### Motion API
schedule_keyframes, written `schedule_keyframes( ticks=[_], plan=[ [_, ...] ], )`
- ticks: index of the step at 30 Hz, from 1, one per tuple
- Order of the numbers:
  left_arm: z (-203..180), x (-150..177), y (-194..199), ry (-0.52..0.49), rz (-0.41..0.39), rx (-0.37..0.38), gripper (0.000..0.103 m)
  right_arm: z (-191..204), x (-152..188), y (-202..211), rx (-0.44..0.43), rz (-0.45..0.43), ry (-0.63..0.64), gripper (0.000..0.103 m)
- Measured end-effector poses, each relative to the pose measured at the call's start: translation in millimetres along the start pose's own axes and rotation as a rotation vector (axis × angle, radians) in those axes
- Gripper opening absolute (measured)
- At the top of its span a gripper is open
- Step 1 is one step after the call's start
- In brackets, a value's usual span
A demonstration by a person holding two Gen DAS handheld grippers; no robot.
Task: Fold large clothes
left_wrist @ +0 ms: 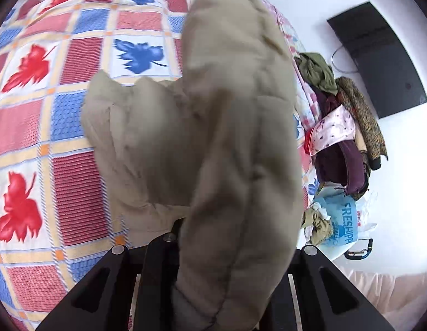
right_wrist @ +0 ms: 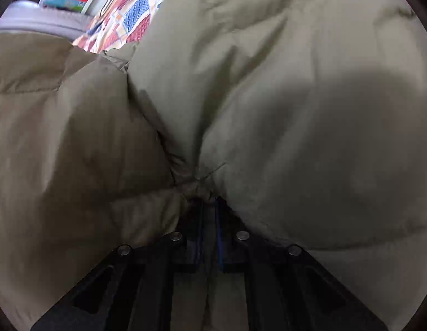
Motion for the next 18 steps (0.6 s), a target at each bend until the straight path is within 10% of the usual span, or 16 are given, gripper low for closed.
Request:
schedule_keyframes(
  ticks=[12, 18],
  plan=[
    [-89, -48, -93, -0.078, 0.173, -0.101, 0.022, -43, -2, 61, -0.121, -0.019, -0.119, 0.003],
    [-98, -44, -159, -0.109, 0.267, -0.012, 0.067, -90, 19, 134, -0.039, -0.103, -0.185, 0.006]
  ],
)
Point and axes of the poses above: each gripper's, at about its wrist camera, not at the fingertips, and y roughly against the way its jaws point, z to its left, x to its underside, the point moved 1 cm from there along -y, roughly the way its jaws point, and after that the axes turned 1 degree about x, right-handed, at the moved point
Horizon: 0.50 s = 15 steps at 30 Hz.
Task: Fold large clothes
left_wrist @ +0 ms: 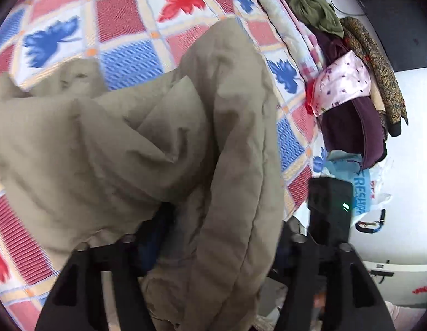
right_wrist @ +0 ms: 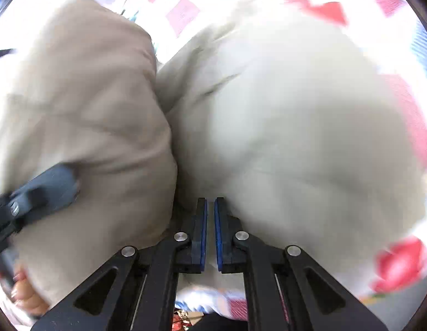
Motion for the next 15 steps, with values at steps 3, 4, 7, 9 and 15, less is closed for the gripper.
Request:
schedule_keyframes(
  ticks=[3, 4, 7, 9, 15],
  plan=[
    [-2, -11, -28, -0.029, 0.016, -0.006, 0.067, -22, 12, 23, 0.041, -0.018, -0.047, 0.007],
    [-3, -12, -35, -0.041, 0.02, -0.018, 0.067, -26, 17, 29, 0.054, -0.022, -0.05, 0.009],
    [-11, -15, -45, -0.082, 0.022, -0.047, 0.067, -26, 33, 47, 0.081, -0.051, -0.02, 0.078],
    [-15, -15, -47, -0.102, 0.023, -0.058, 0.067, -19, 42, 59, 0.049, -0.087, 0.026, 0.089],
    [-15, -18, -49, -0.108, 0.036, -0.067, 0.067, 0, 62, 74, -0.059, -0.068, 0.163, 0.089]
  ],
)
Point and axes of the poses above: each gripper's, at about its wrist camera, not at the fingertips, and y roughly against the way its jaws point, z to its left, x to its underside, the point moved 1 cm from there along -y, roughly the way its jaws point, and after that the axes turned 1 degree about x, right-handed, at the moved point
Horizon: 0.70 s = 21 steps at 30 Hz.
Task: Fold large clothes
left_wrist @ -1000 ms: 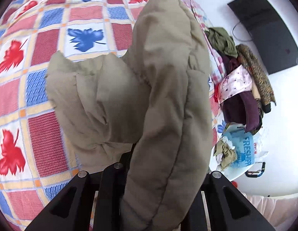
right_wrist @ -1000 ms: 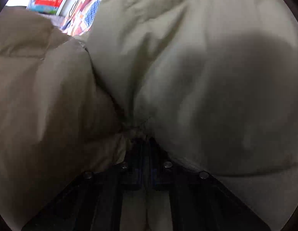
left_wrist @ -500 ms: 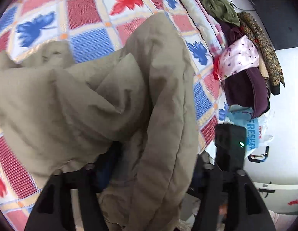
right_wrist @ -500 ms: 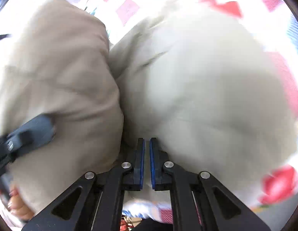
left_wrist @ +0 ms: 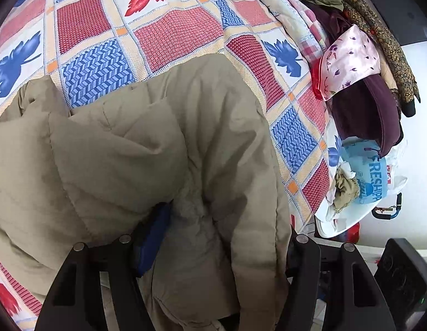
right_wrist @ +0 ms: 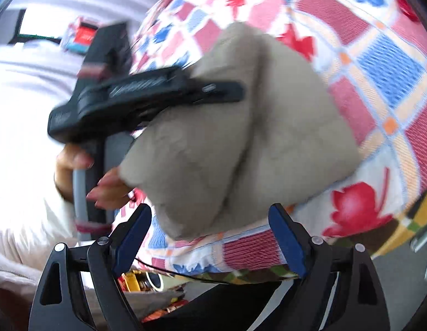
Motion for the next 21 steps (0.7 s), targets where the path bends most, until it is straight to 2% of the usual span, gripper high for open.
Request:
schedule_keyframes(
  ticks=[4, 6, 7, 9, 11, 12, 15, 18, 21],
  plan=[
    [-6, -4, 0, -0.012, -0.003, -0.014, 0.067, 15, -5, -36, 0.082, 0.029, 0.08, 0.085],
    [-9, -2, 13, -0.022, -0.043, -0.026, 0.067, 10, -12, -51, 0.136, 0.028, 0.073, 0.084],
    [-11, -1, 23, -0.03, -0.079, -0.028, 0.067, 16, -4, -53, 0.152, 0.019, 0.062, 0.083],
    [-10, 7, 49, -0.043, -0.172, -0.038, 0.067, 5, -6, -52, 0.195, -0.004, 0.017, 0.083],
    [2, 23, 78, -0.026, -0.286, -0.081, 0.067, -8, -7, -49, 0.205, -0.016, -0.036, 0.083],
    [10, 26, 88, -0.008, -0.323, -0.108, 0.067, -15, -8, -47, 0.2, -0.015, -0.069, 0.083],
    [50, 40, 114, 0.083, -0.407, -0.251, 0.067, -27, -7, -43, 0.197, -0.015, -0.114, 0.084],
    [91, 53, 117, 0.165, -0.403, -0.388, 0.067, -27, -5, -44, 0.202, -0.019, -0.102, 0.084],
    [119, 62, 103, 0.237, -0.341, -0.402, 0.067, -26, -5, -43, 0.203, -0.011, -0.098, 0.084]
  ],
)
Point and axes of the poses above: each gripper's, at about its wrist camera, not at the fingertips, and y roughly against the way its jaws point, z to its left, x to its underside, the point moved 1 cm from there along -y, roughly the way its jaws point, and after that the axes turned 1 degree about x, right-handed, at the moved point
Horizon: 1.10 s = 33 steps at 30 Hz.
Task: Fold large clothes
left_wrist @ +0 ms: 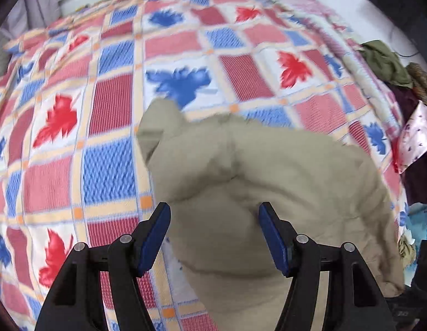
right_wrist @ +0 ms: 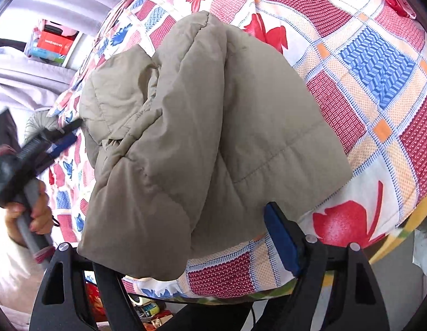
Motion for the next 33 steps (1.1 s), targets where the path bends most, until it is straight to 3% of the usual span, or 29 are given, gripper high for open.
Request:
schedule_keyframes(
  ticks=[5, 10, 13, 17, 21, 25, 28, 29, 30, 33],
  plan=[
    [-15, 10, -18, -0.068, 0.009, -0.047, 0.067, 8, -11, 36, 0.028, -0.011, 0.022, 0.084],
    [-16, 9, -23, -0.039, 0.025, -0.025, 0.067, 20, -21, 89, 0.11, -0.122, 0.074, 0.084],
    [-15, 10, -23, -0.033, 0.023, -0.019, 0.067, 40, -35, 114, 0.102, -0.186, 0.136, 0.084],
    [-13, 11, -23, -0.027, 0.021, -0.015, 0.067, 80, -53, 100, 0.087, -0.122, 0.281, 0.084],
    [-13, 11, -23, -0.032, 0.022, -0.018, 0.067, 115, -53, 57, 0.193, -0.005, 0.473, 0.083],
    [-13, 10, -23, -0.036, 0.025, -0.025, 0.067, 113, -47, 18, 0.339, 0.091, 0.571, 0.082],
    [-19, 8, -21, -0.043, 0.022, -0.017, 0.067, 96, -44, 8, 0.365, 0.169, 0.576, 0.044],
    [-23, 7, -20, -0.049, 0.016, -0.013, 0.067, 90, -42, 8, 0.351, 0.184, 0.574, 0.02],
    [-30, 6, -18, -0.062, 0.012, -0.007, 0.067, 84, -41, 10, 0.343, 0.199, 0.569, 0.012],
    [-51, 2, -20, -0.115, 0.002, -0.004, 0.067, 69, -32, 16, 0.394, 0.206, 0.591, 0.009]
  ],
)
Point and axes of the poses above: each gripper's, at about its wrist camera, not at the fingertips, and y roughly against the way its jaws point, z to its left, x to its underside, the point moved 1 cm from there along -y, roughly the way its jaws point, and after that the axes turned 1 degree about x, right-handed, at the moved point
